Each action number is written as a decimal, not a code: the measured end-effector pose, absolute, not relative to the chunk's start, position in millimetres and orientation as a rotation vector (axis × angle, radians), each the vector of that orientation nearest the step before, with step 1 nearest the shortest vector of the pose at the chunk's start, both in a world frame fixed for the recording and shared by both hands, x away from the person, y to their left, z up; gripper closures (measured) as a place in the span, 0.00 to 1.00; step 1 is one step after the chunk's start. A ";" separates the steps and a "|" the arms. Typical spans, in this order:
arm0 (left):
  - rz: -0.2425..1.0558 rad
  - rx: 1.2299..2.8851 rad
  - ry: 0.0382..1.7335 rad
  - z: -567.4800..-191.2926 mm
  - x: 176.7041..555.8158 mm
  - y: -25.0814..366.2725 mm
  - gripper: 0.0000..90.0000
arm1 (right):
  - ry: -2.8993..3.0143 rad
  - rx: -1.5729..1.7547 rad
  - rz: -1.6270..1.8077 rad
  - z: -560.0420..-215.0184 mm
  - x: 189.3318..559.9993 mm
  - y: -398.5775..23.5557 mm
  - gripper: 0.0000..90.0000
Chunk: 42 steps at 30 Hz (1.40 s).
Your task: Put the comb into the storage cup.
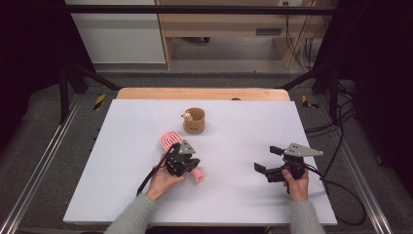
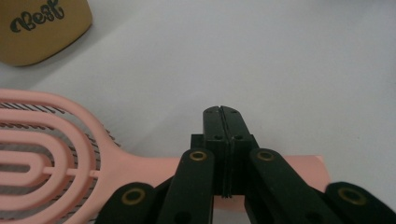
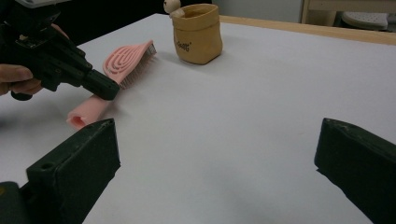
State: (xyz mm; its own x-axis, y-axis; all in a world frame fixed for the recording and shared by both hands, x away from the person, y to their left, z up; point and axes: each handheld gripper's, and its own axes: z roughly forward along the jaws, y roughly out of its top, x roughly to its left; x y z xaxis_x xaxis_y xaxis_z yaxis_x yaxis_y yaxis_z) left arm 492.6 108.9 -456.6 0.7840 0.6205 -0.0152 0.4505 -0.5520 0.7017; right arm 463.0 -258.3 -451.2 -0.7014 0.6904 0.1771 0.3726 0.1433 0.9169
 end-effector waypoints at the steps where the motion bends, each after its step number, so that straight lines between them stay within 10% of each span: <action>1: 0.300 2.256 0.788 -456.5 492.2 109.1 1.00 | 2.139 1.032 1.578 -451.3 463.0 -258.2 0.00; 42: 0.318 2.316 0.754 -456.2 473.4 129.5 1.00 | 2.143 1.030 1.573 -451.7 463.3 -257.8 0.00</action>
